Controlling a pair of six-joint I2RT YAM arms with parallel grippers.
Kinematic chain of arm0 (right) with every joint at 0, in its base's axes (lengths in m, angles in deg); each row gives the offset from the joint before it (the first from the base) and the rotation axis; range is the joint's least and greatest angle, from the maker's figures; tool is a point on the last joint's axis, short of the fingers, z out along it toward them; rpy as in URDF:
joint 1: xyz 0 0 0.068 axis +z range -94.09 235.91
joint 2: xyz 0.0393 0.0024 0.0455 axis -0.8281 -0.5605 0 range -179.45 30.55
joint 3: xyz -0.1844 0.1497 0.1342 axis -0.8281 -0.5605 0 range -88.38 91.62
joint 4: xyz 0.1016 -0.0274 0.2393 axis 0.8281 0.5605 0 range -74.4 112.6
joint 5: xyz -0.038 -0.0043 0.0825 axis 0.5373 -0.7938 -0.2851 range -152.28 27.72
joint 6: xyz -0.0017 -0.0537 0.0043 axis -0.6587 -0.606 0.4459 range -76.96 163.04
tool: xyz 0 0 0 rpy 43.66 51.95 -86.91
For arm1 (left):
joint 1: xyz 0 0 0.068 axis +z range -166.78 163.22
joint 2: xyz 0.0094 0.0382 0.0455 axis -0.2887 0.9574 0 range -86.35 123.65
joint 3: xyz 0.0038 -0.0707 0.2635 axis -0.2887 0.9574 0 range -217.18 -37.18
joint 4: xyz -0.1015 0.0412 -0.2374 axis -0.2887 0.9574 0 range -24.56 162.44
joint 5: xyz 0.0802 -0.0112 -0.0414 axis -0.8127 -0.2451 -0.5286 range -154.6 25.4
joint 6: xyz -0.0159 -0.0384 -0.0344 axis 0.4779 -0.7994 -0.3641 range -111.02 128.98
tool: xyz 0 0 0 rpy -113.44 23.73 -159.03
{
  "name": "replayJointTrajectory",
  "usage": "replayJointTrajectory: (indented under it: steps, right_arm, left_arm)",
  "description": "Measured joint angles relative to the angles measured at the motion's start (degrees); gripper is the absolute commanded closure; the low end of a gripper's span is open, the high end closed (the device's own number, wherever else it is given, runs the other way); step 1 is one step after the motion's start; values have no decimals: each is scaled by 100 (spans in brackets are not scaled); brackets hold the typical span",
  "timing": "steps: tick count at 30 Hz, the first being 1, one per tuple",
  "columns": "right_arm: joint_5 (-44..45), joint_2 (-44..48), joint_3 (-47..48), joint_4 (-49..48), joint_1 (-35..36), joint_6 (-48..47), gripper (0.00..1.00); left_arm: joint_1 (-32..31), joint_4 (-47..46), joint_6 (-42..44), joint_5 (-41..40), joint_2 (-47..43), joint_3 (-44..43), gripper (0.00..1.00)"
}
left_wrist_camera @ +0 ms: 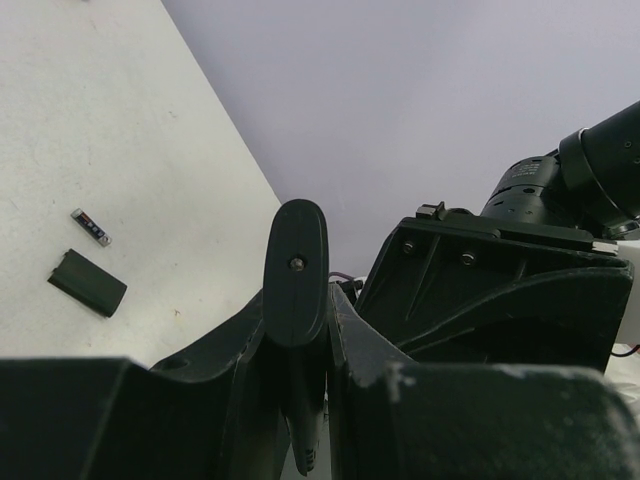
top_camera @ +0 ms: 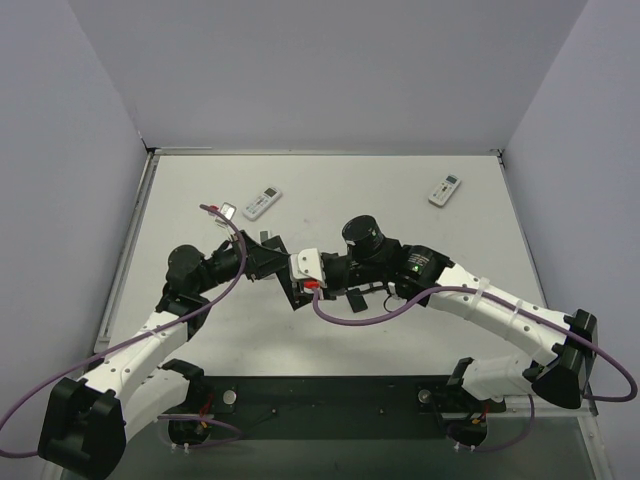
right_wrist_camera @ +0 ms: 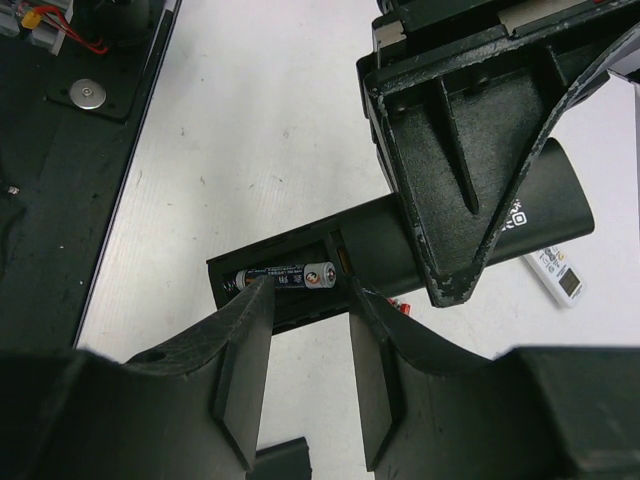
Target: Load the batteries into the remote control
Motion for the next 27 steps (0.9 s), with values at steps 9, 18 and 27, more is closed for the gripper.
replayJointTrajectory:
  steps: [9, 18, 27]
  right_arm:
    - [-9, -2, 9, 2, -37, 22, 69]
    - [-157, -129, 26, 0, -37, 39, 74]
    - [-238, -232, 96, -4, -37, 50, 85]
  left_arm:
    - [0, 105, -2, -4, 0, 0, 100]
    - [0, 111, 13, -4, -2, 0, 100]
    - [-9, 184, 39, 11, -2, 0, 100]
